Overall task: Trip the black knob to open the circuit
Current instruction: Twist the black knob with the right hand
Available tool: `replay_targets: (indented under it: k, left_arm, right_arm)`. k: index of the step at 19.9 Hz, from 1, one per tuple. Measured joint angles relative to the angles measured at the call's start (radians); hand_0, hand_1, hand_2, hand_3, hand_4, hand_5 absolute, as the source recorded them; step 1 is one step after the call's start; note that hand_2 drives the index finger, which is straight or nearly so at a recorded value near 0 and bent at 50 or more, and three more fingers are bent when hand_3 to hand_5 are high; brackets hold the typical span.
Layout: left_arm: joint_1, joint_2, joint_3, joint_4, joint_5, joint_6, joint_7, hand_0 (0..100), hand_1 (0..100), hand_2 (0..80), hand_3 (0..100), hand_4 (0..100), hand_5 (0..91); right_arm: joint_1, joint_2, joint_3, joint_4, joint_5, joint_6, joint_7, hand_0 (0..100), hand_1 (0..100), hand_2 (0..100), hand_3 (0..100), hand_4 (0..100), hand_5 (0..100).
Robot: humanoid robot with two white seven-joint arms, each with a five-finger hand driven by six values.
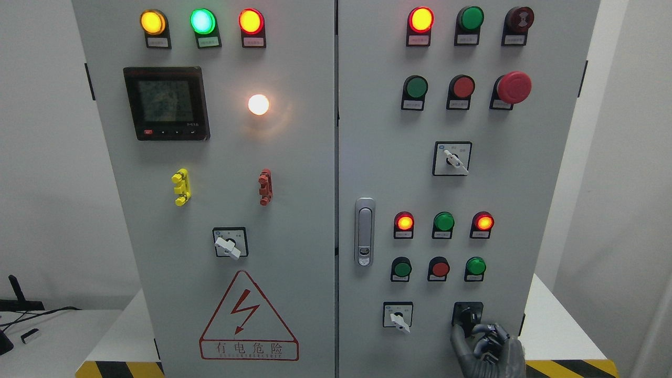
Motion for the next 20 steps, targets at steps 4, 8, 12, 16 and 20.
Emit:
replay_targets:
  k: [4,8,12,16,20]
  left_arm:
    - [0.0,0.0,0.0,0.0,0.0,0.0,0.0,12,39,0.0,0,0,0.0]
    - [0.0,0.0,0.0,0.0,0.0,0.0,0.0,12,39,0.0,0,0,0.0]
    - [0.0,0.0,0.0,0.0,0.0,0.0,0.0,12,39,0.0,0,0,0.0]
    - [0.0,0.0,0.0,0.0,0.0,0.0,0.0,12,39,0.0,0,0,0.0]
    - [0.0,0.0,0.0,0.0,0.0,0.0,0.0,12,39,0.0,0,0,0.0]
  right_arm:
    - [-0.002,0.0,0.003,-0.001,-0.009,0.0,0.0,34,82,61,97,94,100]
    - [-0.003,0.0,0.004,-0.002,-0.014,0.0,0.0,34,82,61,97,94,100]
    - [-0.005,0.0,0.006,-0.002,-0.025,0.0,0.0,34,82,61,97,94,100]
    - [-0.007,0.0,0.007,-0.004,-0.035,0.0,0.0,34,82,61,97,94,100]
    - [-0.007,0.0,0.008,-0.005,-0.04,0.0,0.0,34,82,61,97,94,100]
